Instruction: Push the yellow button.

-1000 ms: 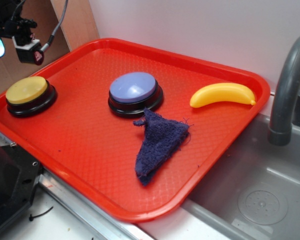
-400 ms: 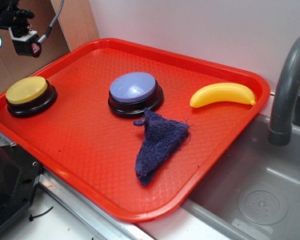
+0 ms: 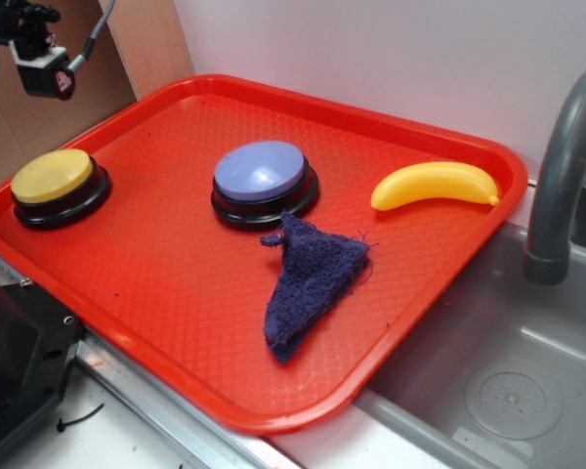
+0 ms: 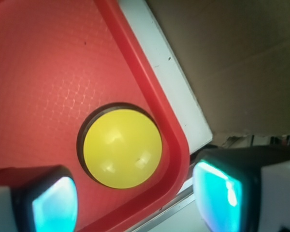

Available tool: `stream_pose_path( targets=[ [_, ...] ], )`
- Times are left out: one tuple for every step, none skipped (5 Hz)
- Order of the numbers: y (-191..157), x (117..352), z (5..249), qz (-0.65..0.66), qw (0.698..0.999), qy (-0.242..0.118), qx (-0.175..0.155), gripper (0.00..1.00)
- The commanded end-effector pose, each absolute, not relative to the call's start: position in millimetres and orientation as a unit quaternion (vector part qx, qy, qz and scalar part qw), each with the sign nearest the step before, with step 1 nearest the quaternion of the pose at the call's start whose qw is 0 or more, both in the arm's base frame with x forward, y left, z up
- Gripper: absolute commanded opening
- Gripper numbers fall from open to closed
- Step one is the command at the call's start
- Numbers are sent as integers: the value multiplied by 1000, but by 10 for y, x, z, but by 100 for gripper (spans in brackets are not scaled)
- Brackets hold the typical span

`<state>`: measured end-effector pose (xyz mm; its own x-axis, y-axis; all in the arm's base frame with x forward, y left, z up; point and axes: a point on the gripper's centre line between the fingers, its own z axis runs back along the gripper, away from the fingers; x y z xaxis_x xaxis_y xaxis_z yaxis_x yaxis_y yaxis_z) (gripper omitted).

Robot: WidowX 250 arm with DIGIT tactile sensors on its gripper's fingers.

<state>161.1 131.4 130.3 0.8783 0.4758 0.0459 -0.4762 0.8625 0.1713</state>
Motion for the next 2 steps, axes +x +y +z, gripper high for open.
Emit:
stream_pose_path(
  targets=[
    [1342,1622,1615,243,965,-43,92,100],
    [1358,1574,1633,243,962,-33,117,100]
  ],
)
